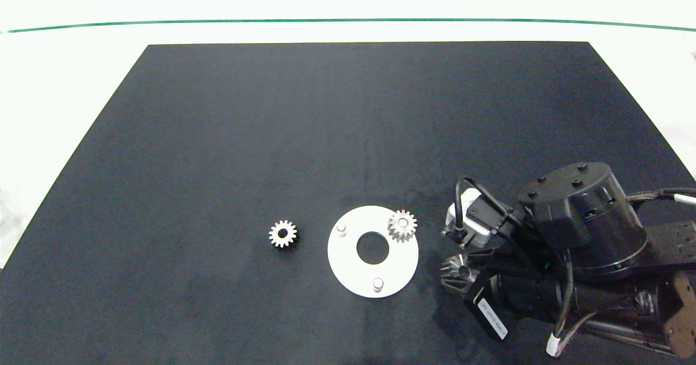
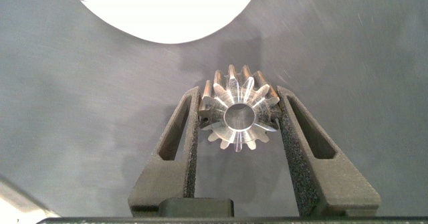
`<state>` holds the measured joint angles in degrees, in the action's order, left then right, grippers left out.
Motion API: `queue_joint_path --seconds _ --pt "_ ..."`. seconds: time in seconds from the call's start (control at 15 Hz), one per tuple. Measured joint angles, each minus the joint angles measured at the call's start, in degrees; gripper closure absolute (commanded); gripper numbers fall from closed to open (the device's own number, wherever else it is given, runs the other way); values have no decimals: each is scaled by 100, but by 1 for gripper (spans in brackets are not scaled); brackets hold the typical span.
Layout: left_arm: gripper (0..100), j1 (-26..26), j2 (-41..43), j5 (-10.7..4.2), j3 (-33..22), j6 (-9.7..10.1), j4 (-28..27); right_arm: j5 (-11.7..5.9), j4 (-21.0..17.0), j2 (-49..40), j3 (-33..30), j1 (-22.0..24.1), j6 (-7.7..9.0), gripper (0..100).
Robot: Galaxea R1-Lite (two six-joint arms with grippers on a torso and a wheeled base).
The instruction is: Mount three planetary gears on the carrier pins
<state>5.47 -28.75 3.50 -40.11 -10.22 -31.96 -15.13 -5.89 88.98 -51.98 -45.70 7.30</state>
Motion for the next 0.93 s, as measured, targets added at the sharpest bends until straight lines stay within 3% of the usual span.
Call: queue_joint_path --seconds 0.33,0.93 --pt "0 -2 67 0 20 0 -11 2 -6 52 -364 -451 -4 78" --pt "0 12 85 0 100 -4 -6 -2 -277 674 -1062 -757 -20 78"
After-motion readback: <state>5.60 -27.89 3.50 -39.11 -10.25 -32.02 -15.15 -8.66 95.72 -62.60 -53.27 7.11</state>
